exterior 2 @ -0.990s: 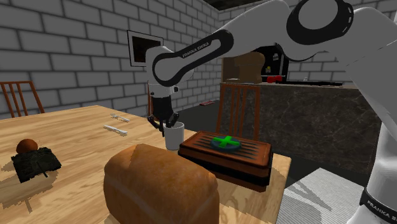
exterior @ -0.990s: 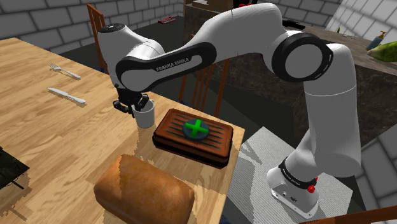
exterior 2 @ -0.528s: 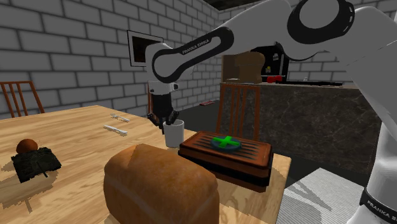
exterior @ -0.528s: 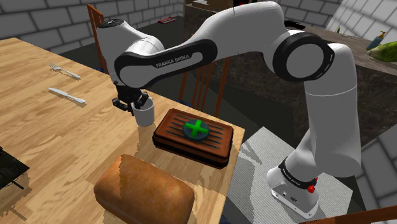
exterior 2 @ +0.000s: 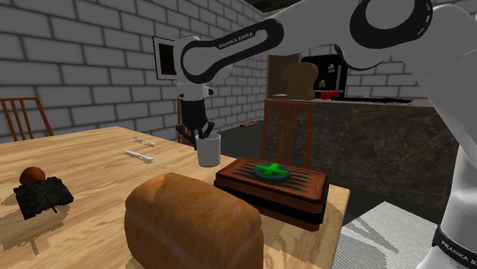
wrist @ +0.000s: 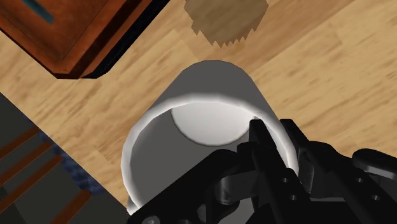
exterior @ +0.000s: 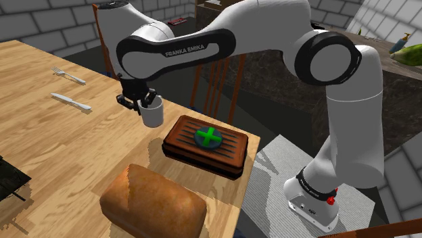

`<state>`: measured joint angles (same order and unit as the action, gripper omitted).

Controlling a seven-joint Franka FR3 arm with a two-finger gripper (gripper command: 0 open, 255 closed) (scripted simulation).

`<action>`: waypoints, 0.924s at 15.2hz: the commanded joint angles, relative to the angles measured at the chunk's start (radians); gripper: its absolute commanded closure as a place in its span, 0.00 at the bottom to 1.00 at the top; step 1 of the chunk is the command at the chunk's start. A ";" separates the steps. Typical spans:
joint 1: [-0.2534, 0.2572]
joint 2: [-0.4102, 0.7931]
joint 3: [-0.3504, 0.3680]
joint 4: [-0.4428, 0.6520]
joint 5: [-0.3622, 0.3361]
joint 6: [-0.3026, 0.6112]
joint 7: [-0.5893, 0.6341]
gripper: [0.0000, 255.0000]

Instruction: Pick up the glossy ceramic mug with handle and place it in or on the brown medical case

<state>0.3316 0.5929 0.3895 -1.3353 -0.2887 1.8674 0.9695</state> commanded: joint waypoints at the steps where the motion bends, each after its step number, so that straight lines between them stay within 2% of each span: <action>1: 0.001 -0.008 0.002 0.016 0.004 -0.024 -0.003 1.00; 14: 0.023 -0.013 0.007 0.186 0.012 -0.194 -0.025 1.00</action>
<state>0.3523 0.5813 0.3961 -1.1615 -0.2771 1.6866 0.9451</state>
